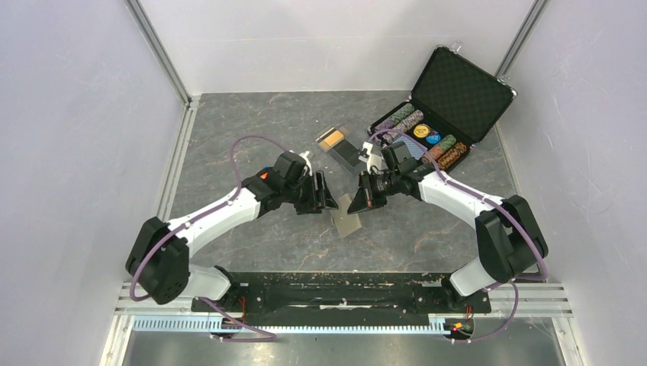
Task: Put the credit cards into the card holder
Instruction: Open the card holder.
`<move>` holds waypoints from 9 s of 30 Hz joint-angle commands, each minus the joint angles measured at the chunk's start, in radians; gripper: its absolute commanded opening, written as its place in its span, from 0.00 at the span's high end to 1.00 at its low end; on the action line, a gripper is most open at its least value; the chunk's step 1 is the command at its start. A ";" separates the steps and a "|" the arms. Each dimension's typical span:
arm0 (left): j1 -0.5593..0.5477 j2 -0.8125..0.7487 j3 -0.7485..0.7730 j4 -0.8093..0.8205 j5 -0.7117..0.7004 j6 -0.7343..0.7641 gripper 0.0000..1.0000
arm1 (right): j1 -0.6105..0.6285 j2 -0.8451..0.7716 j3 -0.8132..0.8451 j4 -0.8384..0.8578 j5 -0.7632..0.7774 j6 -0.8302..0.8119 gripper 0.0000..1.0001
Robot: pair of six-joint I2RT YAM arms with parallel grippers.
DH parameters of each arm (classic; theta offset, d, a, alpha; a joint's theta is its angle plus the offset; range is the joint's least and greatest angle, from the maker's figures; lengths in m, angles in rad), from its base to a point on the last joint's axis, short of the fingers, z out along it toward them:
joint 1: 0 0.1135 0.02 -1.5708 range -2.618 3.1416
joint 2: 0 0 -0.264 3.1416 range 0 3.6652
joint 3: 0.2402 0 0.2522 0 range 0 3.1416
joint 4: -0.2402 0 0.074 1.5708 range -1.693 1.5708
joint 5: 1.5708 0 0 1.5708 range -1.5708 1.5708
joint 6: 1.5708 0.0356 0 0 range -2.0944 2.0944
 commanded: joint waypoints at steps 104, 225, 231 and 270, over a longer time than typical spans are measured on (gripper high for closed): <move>-0.095 -0.121 0.594 -0.664 0.221 1.050 0.98 | 0.021 -0.096 0.100 0.904 -0.289 0.275 0.02; 0.139 -0.084 0.096 0.118 0.433 0.097 0.21 | -0.132 -0.320 -0.019 0.442 -0.164 0.051 1.00; 0.139 -0.048 0.098 0.147 0.515 0.070 0.37 | -0.133 -0.299 0.004 0.440 -0.158 0.068 1.00; 0.070 0.078 0.345 -0.174 0.446 0.298 0.52 | -0.133 -0.278 -0.040 0.497 -0.182 0.113 1.00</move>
